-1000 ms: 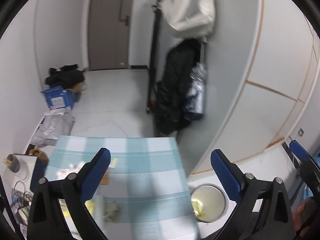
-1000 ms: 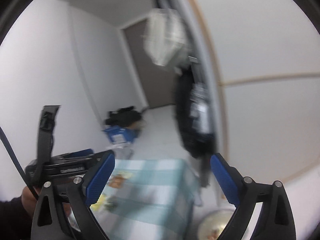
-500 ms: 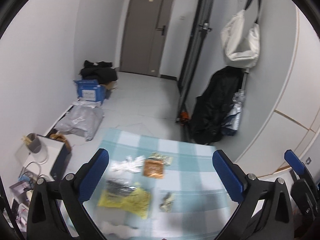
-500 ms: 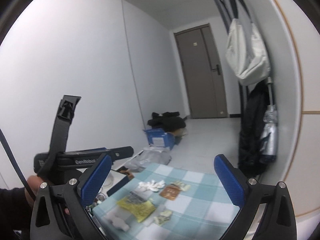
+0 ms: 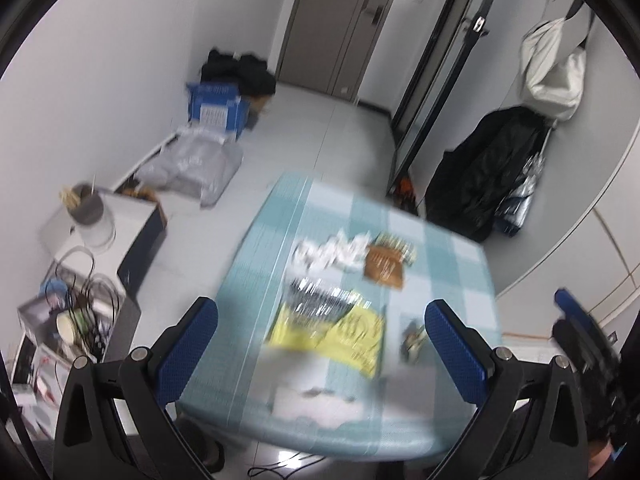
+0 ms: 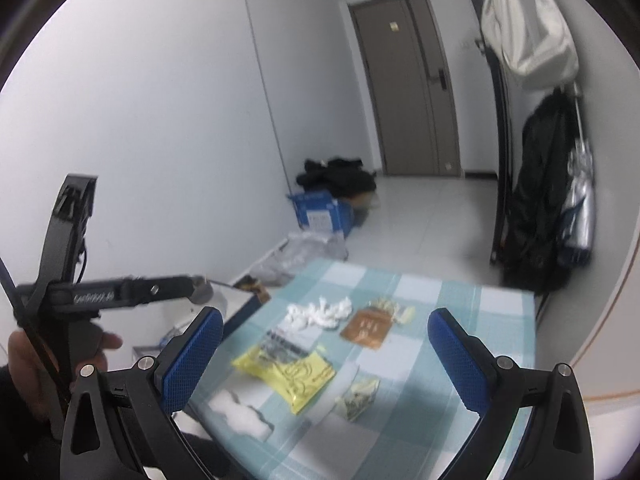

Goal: Collect trash
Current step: 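Move both empty tools back above the table, then lower the left tool onto the white foam piece and grasp it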

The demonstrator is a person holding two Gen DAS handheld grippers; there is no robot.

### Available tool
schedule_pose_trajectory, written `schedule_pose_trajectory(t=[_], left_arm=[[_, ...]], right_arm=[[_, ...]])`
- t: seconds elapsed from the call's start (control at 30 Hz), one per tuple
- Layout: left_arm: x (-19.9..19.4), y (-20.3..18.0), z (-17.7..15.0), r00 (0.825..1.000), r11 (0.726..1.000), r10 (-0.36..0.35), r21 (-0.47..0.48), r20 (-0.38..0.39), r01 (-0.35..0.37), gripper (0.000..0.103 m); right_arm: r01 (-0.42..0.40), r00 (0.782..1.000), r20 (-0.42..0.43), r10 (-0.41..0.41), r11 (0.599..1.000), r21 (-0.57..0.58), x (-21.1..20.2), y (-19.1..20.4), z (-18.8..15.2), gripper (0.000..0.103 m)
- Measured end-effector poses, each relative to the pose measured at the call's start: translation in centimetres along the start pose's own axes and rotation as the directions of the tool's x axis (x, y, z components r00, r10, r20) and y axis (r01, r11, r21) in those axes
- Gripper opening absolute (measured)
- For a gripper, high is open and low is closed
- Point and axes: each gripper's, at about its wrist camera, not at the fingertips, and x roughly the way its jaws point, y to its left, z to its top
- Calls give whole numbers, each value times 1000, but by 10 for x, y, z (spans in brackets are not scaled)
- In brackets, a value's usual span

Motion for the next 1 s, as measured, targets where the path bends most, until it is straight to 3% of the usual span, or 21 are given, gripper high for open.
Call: schedule_pose_trajectory(t=[0.2,0.4,0.57,0.73,1.0], left_arm=[[26,15,-26,989,1000,-18,17,-143,21,102],[54,11,-50,957,998,-18,55,-289,36,102],[56,-2,-59,958,990,20,142,-285,22,102],[69,-2,-70,934,987,46,160,-356,12,102],[80,-8,-75,920,977,117,212,-374,-38,102]], right_arm=[[41,997,-70,-38,999,34,22,-3,-10,103],[50,994,-101,-46,998,33,31,0,-12,103],[52,991,-126,-43,996,73,35,-8,-14,103],[58,990,-130,-44,992,108,34,-16,-14,103],[53,991,-131,-37,991,126,31,-17,-13,103]])
